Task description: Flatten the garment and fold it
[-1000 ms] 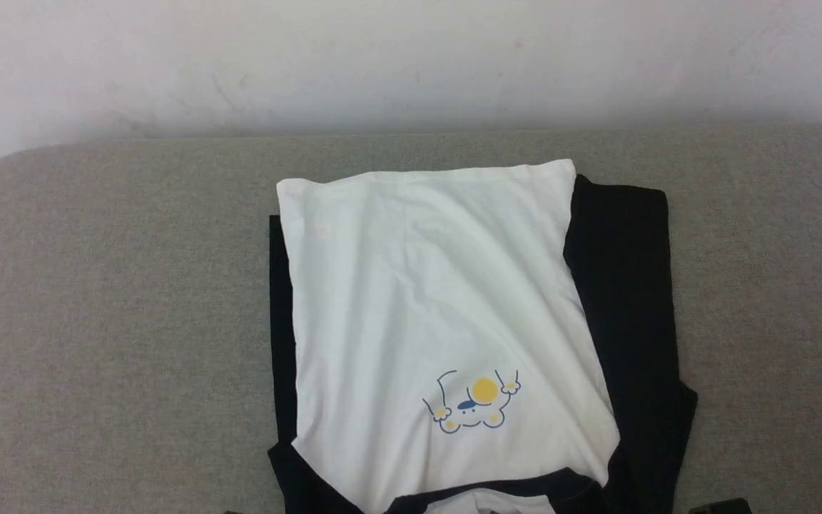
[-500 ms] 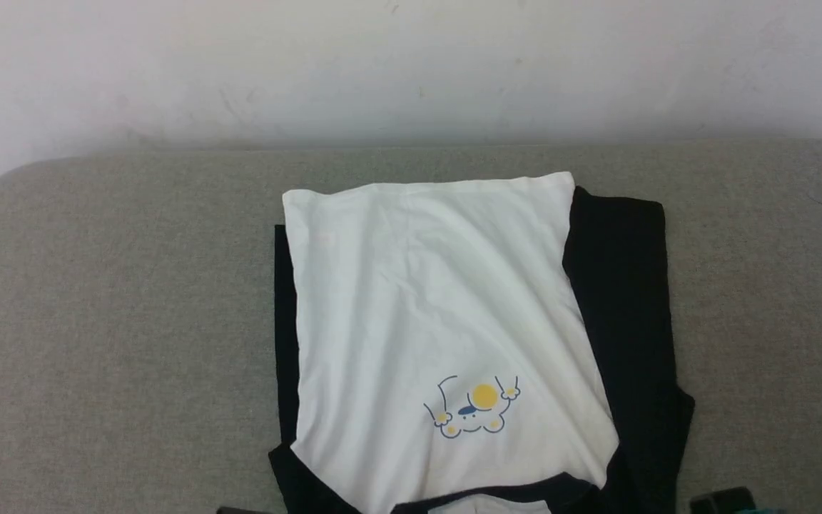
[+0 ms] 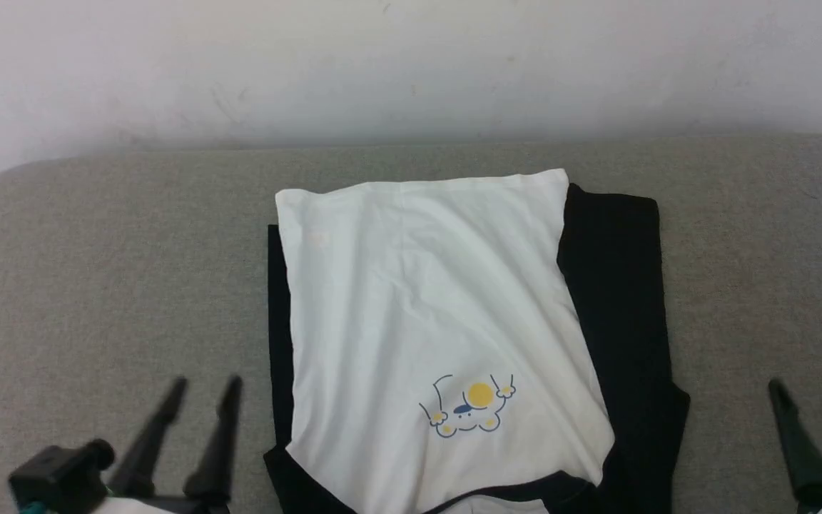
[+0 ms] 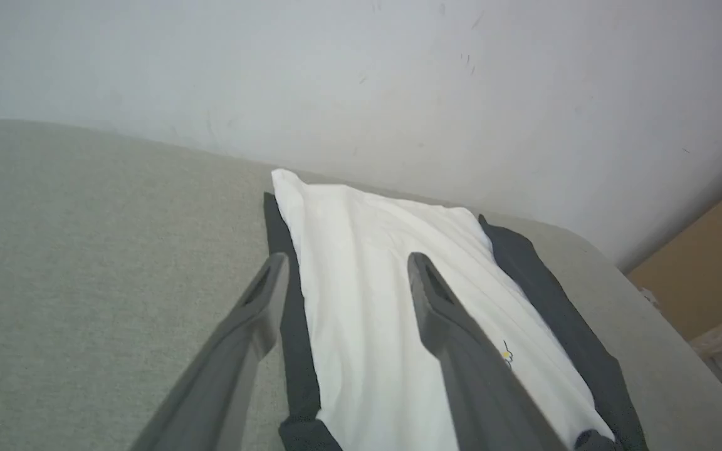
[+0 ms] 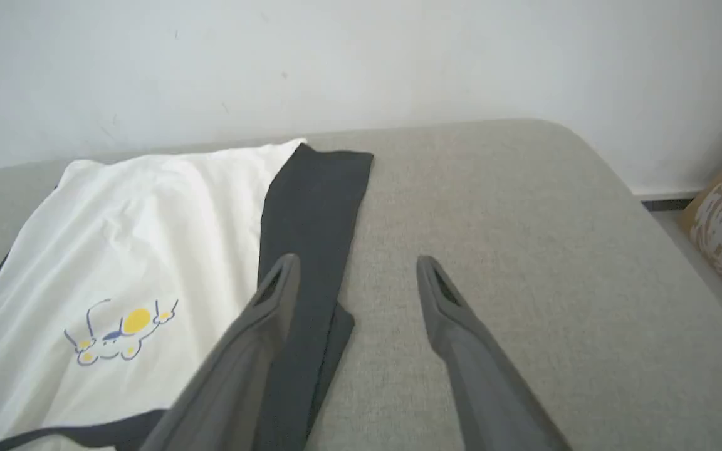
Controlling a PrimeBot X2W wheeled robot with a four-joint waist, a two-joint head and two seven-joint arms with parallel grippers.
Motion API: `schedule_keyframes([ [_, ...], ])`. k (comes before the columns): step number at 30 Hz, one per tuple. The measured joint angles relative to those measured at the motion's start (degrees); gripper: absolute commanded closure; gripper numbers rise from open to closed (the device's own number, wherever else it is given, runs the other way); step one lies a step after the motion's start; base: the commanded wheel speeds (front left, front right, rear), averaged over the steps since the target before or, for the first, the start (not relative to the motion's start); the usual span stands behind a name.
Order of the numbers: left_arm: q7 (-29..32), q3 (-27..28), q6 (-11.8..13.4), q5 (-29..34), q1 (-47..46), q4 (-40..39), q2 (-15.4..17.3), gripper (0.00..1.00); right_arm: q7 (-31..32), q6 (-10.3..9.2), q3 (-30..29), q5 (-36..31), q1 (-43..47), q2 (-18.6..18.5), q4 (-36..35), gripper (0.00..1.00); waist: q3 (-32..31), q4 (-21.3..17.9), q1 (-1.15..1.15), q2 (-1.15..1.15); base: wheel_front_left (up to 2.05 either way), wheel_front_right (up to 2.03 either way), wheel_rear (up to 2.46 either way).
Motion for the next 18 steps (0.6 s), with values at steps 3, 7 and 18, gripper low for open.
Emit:
schedule_keyframes([
  [3,-6.6,1.3,2.1,6.0,-2.3,0.5,-1.8,0.0,-6.9,0.0,-0.5,-3.1,-2.8,0.7,0.3,0.0,0.1,-0.4,0.0,0.0,0.0,0.0,0.0],
  [7,-9.4,1.3,5.3,14.7,-3.0,3.2,-5.5,0.0,-15.8,0.0,-0.6,-4.9,-4.1,0.9,3.3,0.0,0.2,-1.2,0.0,0.0,0.0,0.0,0.0],
  [18,-9.7,1.4,5.7,26.7,-0.3,8.5,-14.4,0.0,-28.3,0.0,0.7,-7.4,-2.2,0.9,10.9,0.0,-0.1,-1.4,0.0,0.0,0.0,0.0,0.0],
])
